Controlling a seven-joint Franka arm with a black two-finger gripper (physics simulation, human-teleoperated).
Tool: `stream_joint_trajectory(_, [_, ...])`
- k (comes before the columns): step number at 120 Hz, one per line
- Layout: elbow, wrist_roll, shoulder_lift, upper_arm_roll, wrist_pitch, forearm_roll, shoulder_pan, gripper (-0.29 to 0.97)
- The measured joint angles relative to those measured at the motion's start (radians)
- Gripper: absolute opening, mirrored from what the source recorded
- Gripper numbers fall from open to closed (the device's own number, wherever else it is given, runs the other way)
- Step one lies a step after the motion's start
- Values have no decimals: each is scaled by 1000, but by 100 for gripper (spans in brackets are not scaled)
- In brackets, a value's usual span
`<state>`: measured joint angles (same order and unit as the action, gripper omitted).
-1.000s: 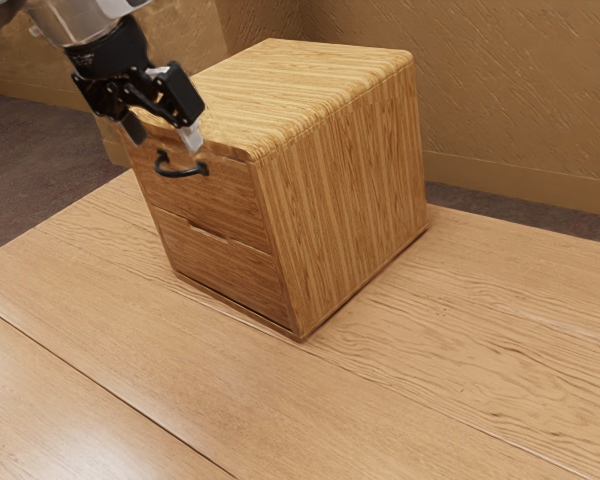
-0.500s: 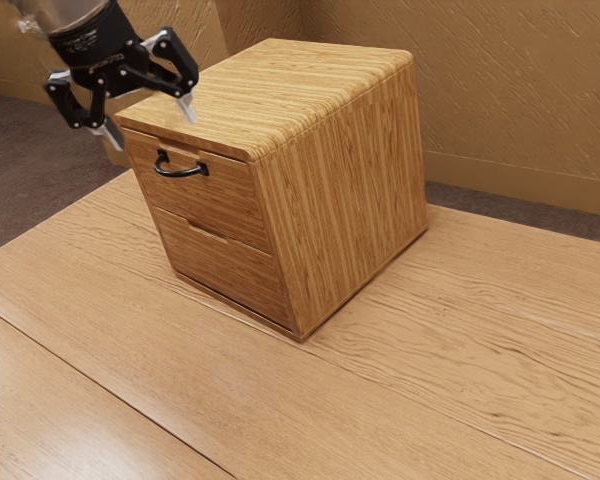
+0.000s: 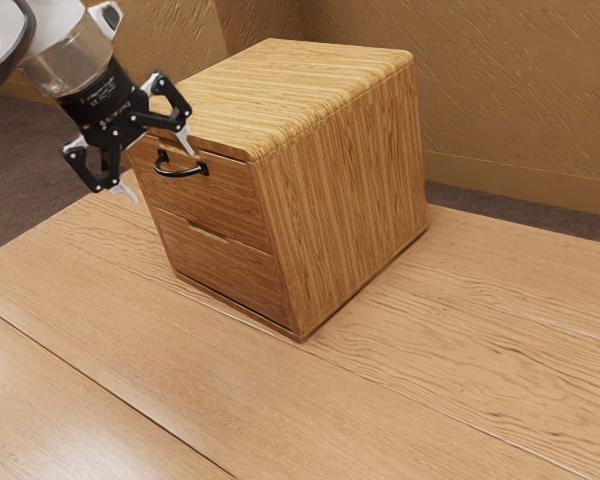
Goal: Pull the drawer handle with one arm to open the drawer
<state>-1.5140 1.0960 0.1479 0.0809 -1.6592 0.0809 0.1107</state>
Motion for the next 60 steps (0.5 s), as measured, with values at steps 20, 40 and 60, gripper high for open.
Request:
stream_joint_trajectory(20, [-38, 87, 8, 31, -80, -2, 1, 64])
stream_joint_trajectory(40, [-112, 153, 31, 62, -144, -8, 2, 65])
stream_joint_trajectory(60, [-169, 205, 66, 82, -195, -11, 1, 65])
